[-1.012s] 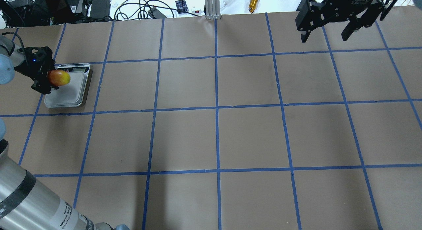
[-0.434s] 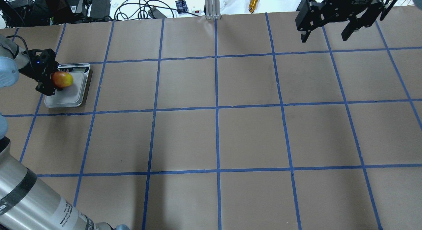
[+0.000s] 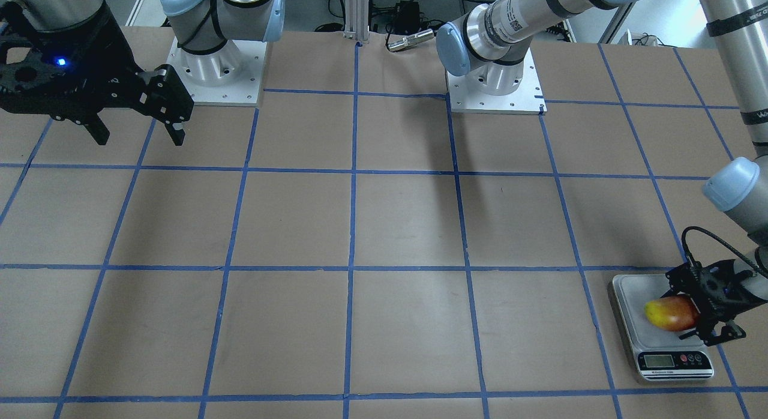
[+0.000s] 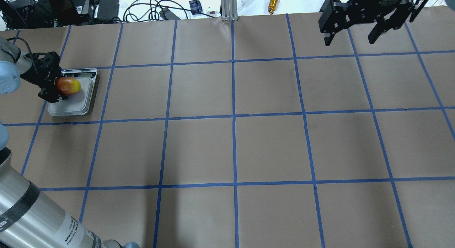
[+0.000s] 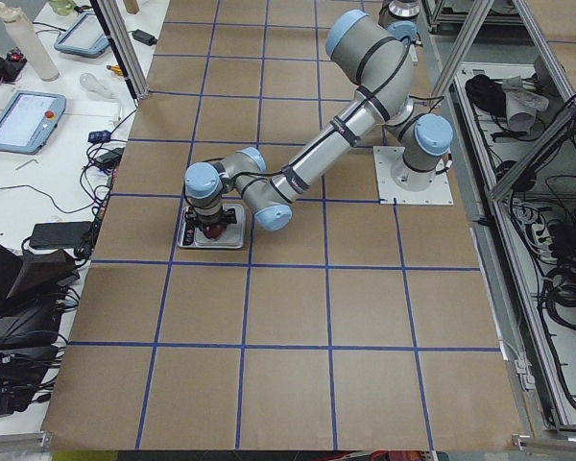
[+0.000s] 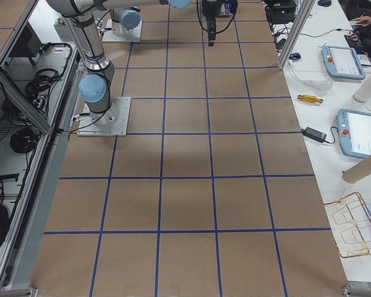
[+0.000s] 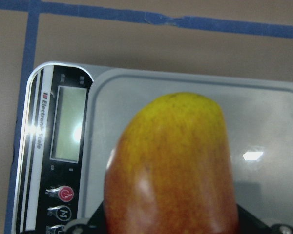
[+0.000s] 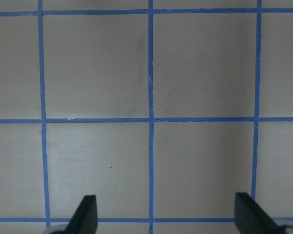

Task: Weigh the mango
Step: 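Lower the mango onto the scale and open the left gripper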

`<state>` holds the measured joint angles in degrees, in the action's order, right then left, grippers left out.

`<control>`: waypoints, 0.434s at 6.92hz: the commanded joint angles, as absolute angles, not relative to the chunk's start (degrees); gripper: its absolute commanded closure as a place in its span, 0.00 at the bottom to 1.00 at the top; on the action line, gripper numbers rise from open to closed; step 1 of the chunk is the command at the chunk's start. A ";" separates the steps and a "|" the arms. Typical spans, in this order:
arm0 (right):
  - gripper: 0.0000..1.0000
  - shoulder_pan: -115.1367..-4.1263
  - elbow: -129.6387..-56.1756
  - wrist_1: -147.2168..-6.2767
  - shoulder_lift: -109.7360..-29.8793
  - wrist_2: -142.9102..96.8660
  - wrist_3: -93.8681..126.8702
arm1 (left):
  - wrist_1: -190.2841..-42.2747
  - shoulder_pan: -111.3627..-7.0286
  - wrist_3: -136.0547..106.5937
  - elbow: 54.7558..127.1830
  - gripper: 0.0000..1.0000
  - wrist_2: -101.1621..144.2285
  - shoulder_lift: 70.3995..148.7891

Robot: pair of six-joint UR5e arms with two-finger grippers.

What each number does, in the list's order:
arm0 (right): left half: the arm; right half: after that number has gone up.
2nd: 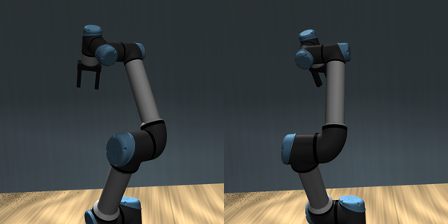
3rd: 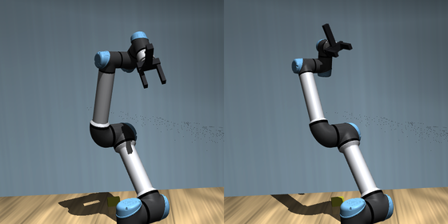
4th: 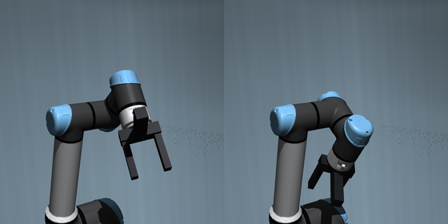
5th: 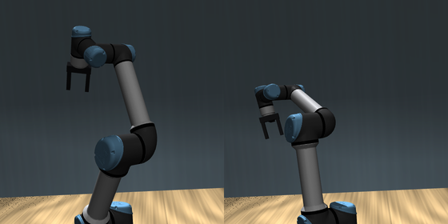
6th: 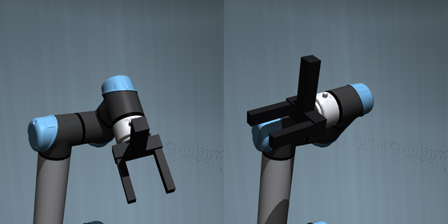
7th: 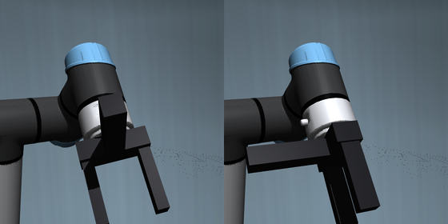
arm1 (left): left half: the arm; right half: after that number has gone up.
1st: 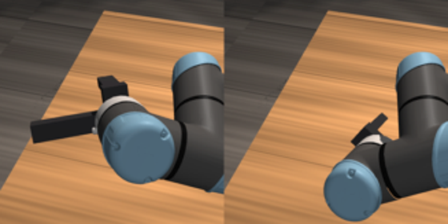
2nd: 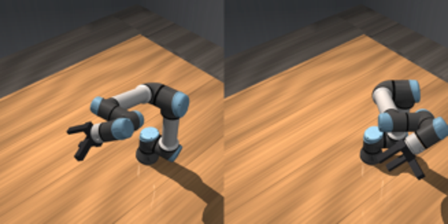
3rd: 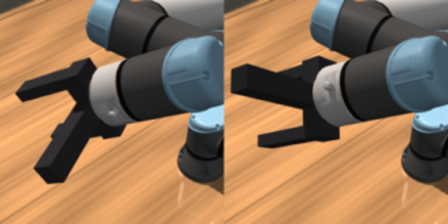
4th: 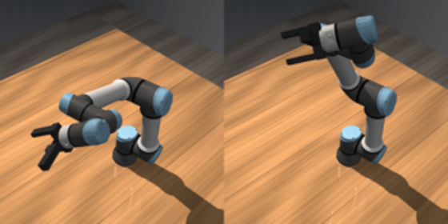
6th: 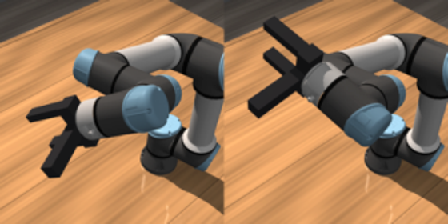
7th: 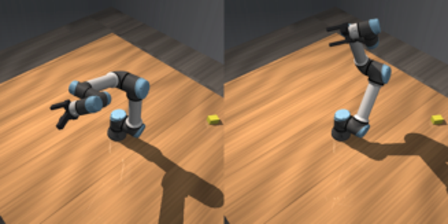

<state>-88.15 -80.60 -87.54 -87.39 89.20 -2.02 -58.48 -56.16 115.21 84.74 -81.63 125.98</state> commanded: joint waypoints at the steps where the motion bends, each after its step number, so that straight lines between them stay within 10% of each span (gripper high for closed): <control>1: 0.00 -88.15 -80.60 -87.54 -87.36 89.12 -2.02 | -59.67 -57.21 113.65 84.73 0.00 -82.61 121.76; 3: 0.00 -88.15 -80.60 -87.54 -87.36 89.21 -2.02 | -62.99 -57.39 104.38 85.25 0.00 -82.18 114.91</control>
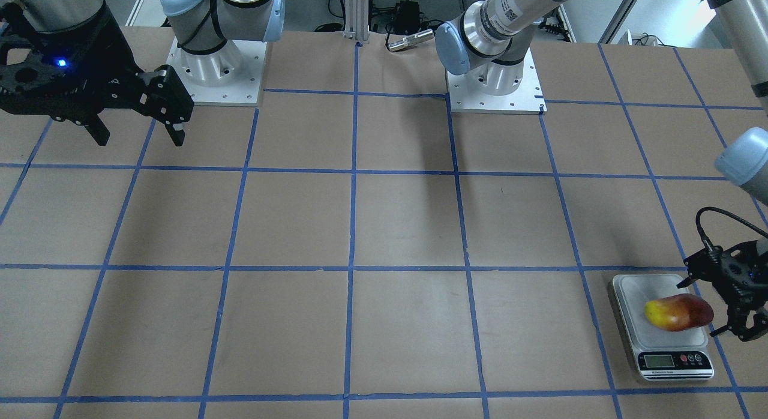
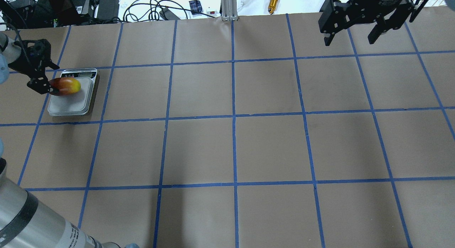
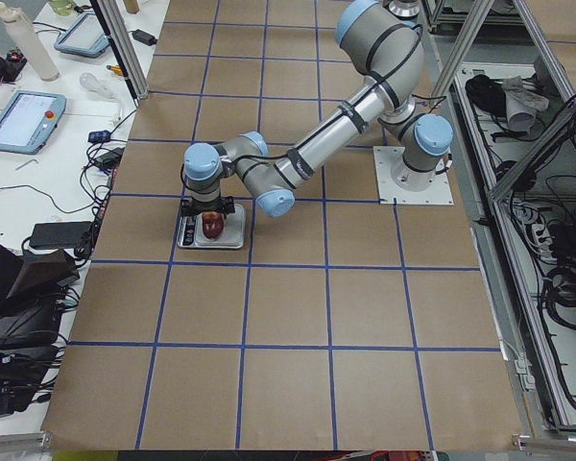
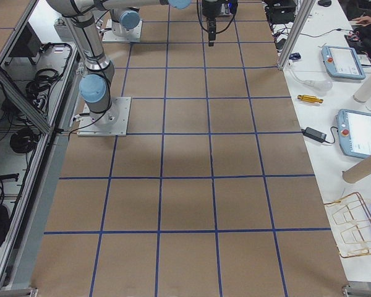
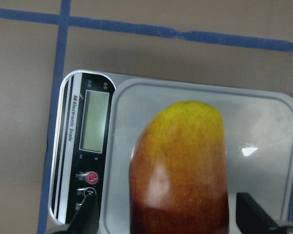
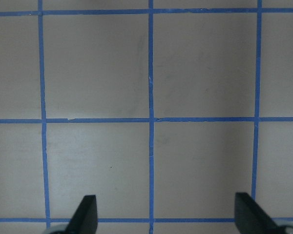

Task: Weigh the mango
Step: 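Lower the mango onto the scale and open the left gripper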

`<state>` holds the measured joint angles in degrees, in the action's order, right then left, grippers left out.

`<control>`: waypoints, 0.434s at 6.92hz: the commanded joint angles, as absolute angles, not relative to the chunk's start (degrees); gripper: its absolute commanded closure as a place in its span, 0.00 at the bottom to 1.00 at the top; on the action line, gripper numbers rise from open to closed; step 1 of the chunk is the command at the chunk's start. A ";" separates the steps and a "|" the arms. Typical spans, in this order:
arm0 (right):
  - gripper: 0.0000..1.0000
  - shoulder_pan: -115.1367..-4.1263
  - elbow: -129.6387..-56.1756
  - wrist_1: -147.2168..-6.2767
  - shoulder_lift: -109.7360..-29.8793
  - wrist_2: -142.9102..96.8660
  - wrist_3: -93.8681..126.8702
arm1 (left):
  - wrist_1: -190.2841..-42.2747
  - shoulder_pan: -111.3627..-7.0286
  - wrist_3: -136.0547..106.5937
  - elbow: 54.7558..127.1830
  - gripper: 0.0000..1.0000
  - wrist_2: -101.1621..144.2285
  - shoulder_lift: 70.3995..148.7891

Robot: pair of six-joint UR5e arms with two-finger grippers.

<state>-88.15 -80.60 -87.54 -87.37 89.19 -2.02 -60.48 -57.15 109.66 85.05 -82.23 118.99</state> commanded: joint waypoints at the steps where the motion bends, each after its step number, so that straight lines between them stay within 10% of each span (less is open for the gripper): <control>1: 0.00 -88.15 -80.60 -87.54 -87.45 89.12 -2.02 | -69.89 -57.39 100.06 84.82 0.00 -82.26 110.17; 3: 0.00 -88.15 -80.60 -87.54 -87.45 89.21 -2.02 | -81.68 -57.48 92.41 85.34 0.00 -82.62 100.59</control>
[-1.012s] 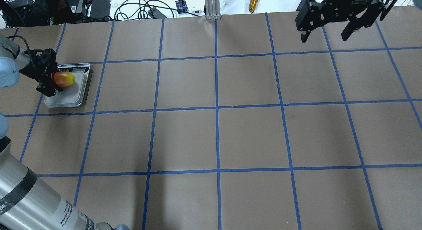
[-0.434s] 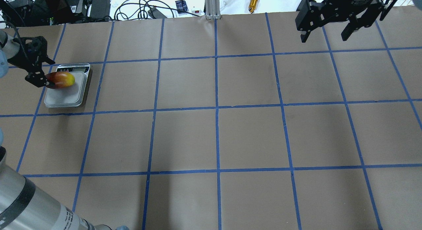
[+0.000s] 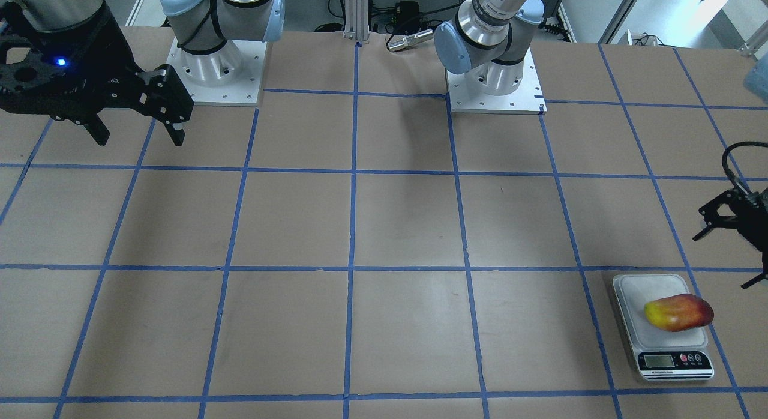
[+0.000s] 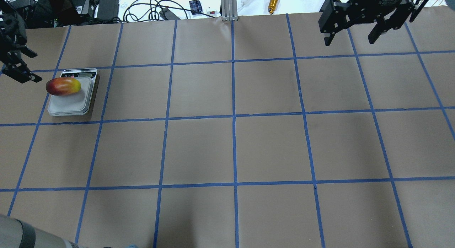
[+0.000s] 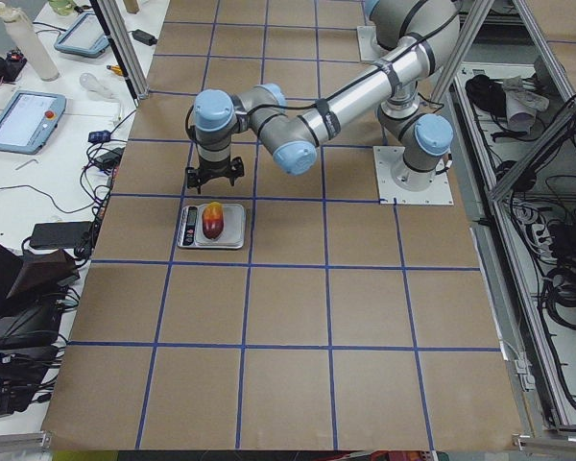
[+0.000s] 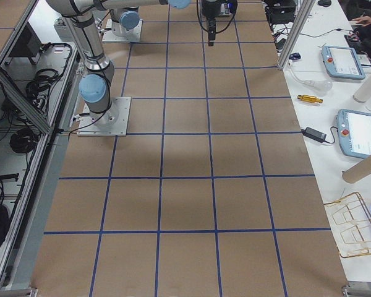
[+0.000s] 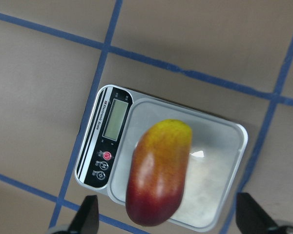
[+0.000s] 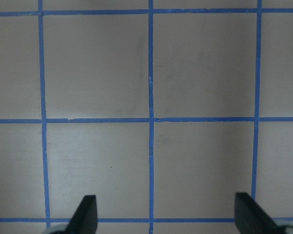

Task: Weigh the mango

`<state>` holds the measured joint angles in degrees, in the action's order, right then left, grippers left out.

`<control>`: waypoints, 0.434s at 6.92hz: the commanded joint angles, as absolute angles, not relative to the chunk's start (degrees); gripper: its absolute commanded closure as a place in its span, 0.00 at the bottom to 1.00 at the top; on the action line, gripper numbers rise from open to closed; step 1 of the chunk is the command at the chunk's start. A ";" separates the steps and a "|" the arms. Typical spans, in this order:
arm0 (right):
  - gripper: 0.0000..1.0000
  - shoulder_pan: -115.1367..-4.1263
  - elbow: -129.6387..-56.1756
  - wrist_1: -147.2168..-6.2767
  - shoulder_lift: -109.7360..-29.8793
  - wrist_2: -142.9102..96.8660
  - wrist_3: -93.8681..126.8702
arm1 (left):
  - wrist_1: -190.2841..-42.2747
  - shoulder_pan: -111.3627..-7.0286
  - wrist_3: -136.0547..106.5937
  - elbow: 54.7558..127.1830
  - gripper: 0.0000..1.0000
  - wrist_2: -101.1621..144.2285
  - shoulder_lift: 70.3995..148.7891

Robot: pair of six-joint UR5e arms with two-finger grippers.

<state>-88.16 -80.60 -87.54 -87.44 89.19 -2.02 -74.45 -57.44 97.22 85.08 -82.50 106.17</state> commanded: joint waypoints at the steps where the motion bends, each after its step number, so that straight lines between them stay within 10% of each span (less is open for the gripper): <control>1: 0.00 -88.15 -80.60 -87.54 -87.45 89.12 -2.02 | -85.83 -57.57 85.93 85.25 0.00 -82.62 96.54; 3: 0.00 -88.15 -80.60 -87.54 -87.36 89.21 -2.02 | -92.36 -57.66 75.90 85.69 0.00 -82.44 91.16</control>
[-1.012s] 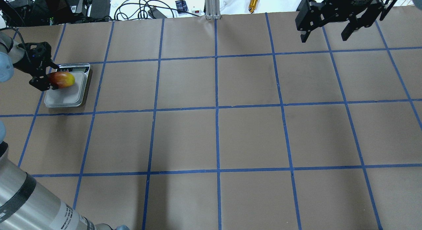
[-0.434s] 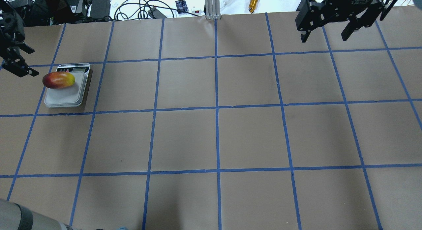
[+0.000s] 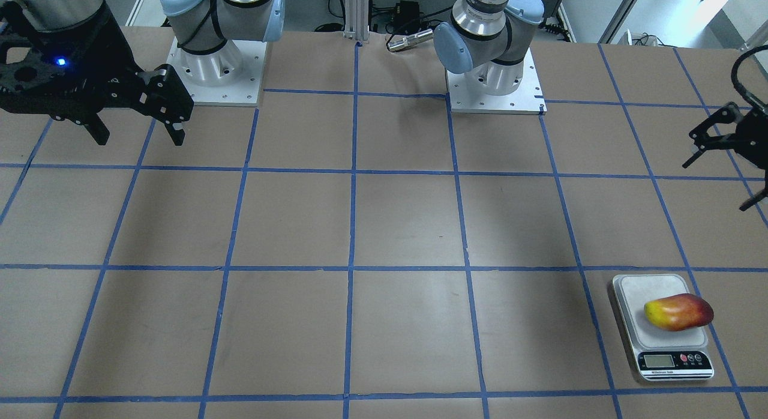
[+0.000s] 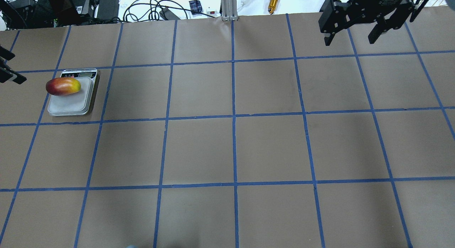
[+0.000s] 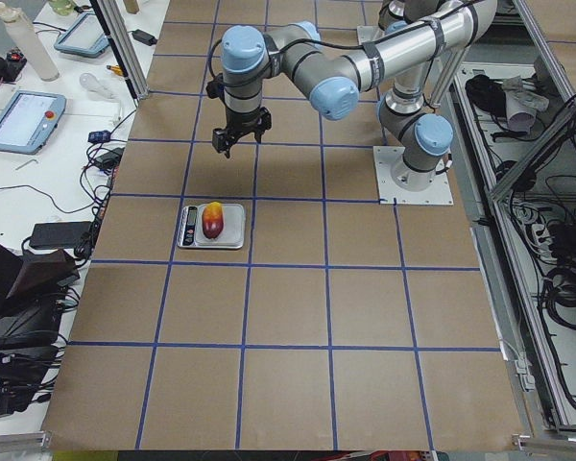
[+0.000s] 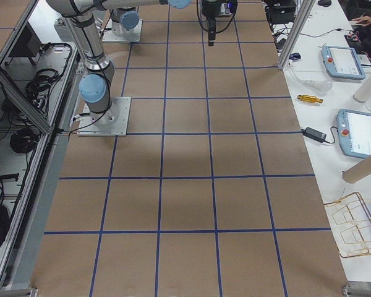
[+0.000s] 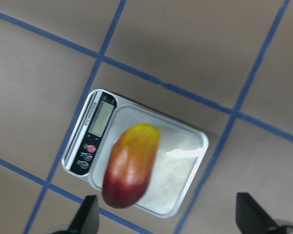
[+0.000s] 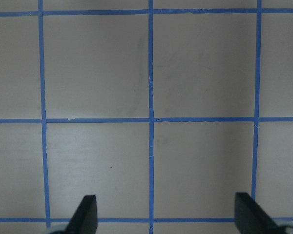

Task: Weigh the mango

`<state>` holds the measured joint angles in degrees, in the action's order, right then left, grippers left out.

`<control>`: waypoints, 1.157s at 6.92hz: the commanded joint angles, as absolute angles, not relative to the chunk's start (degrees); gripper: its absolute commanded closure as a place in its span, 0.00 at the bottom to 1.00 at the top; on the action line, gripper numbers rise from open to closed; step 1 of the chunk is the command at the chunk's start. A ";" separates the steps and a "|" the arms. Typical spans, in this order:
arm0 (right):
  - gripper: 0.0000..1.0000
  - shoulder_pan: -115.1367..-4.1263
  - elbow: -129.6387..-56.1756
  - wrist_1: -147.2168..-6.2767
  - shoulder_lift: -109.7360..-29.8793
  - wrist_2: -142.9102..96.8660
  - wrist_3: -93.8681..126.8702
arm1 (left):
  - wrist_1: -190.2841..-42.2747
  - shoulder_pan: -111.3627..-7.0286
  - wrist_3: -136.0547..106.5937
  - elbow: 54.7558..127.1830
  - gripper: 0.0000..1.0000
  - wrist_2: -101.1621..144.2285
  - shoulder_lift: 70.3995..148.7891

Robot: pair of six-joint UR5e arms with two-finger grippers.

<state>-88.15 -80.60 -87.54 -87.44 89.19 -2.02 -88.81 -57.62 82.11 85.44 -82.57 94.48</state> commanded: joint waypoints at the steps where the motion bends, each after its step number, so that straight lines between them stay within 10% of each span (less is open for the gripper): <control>1: 0.00 -88.15 -80.60 -87.54 -87.36 89.12 -2.02 | -93.59 -59.31 69.06 86.13 0.00 -82.53 90.01; 8: 0.00 -88.15 -80.60 -87.54 -87.45 89.12 -2.02 | -92.03 -89.38 4.63 86.05 0.00 -87.54 91.14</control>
